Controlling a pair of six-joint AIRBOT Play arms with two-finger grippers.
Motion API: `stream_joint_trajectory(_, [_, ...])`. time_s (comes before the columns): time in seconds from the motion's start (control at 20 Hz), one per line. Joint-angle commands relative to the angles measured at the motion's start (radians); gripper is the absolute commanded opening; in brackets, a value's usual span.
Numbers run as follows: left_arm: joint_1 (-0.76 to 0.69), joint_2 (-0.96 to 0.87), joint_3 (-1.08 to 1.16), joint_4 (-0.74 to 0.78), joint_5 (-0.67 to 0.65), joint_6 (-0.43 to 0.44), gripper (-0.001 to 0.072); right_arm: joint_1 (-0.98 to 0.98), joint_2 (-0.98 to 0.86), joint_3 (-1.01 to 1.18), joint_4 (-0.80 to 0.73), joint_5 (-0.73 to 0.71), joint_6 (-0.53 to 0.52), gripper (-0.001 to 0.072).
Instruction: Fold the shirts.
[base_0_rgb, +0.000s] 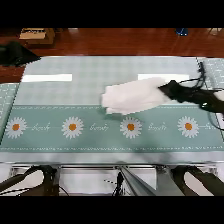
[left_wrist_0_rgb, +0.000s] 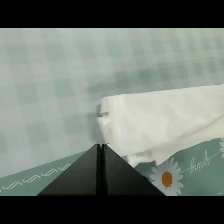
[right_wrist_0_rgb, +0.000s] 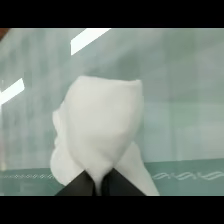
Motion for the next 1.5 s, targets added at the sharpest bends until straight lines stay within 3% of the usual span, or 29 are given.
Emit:
stream_joint_trajectory(0.0, [0.0,-0.075,0.0,0.019,0.039,0.0,0.0026,-0.272,0.172,0.154,-0.394,0.288,0.245,0.0035])
stream_joint_trajectory(0.25, [0.001,-0.167,0.0,0.019,0.119,0.0,0.0025,-0.669,0.242,0.211,-0.694,0.718,0.214,0.0035])
stream_joint_trajectory(0.5, [0.002,-0.238,0.0,0.019,0.142,0.034,0.0025,-0.906,0.248,0.211,-1.24,0.831,0.268,0.0035])
stream_joint_trajectory(0.95, [0.002,-0.257,0.002,0.019,0.151,0.079,0.0025,-1.201,0.253,0.21,-1.312,0.805,0.271,0.0037])
stream_joint_trajectory(1.0, [0.002,-0.257,0.002,0.019,0.152,0.079,0.0026,-1.222,0.253,0.21,-1.314,0.814,0.27,0.0093])
stream_joint_trajectory(1.1, [0.002,-0.257,0.002,0.018,0.152,0.079,0.0026,-1.251,0.253,0.21,-1.34,0.813,0.264,0.0459])
stream_joint_trajectory(1.2, [0.002,-0.257,0.002,0.003,0.152,0.079,0.0025,-1.252,0.253,0.211,-1.336,0.752,0.264,0.0473])
stream_joint_trajectory(1.25, [0.002,-0.257,0.002,-0.016,0.152,0.086,0.0026,-1.245,0.253,0.211,-1.26,0.681,0.264,0.0449])
stream_joint_trajectory(1.3, [0.002,-0.257,0.002,-0.048,0.152,0.113,0.0027,-1.228,0.253,0.217,-1.16,0.622,0.253,0.0374])
stream_joint_trajectory(1.35, [0.002,-0.257,0.002,-0.102,0.156,0.13,0.0073,-1.196,0.253,0.234,-1.044,0.554,0.248,0.0315])
stream_joint_trajectory(1.4, [0.002,-0.257,0.002,-0.16,0.17,0.13,0.0267,-1.147,0.253,0.253,-0.886,0.453,0.239,0.0304])
stream_joint_trajectory(1.45, [0.0,-0.257,0.002,-0.229,0.187,0.13,0.0531,-1.081,0.253,0.268,-0.688,0.351,0.193,0.0304])
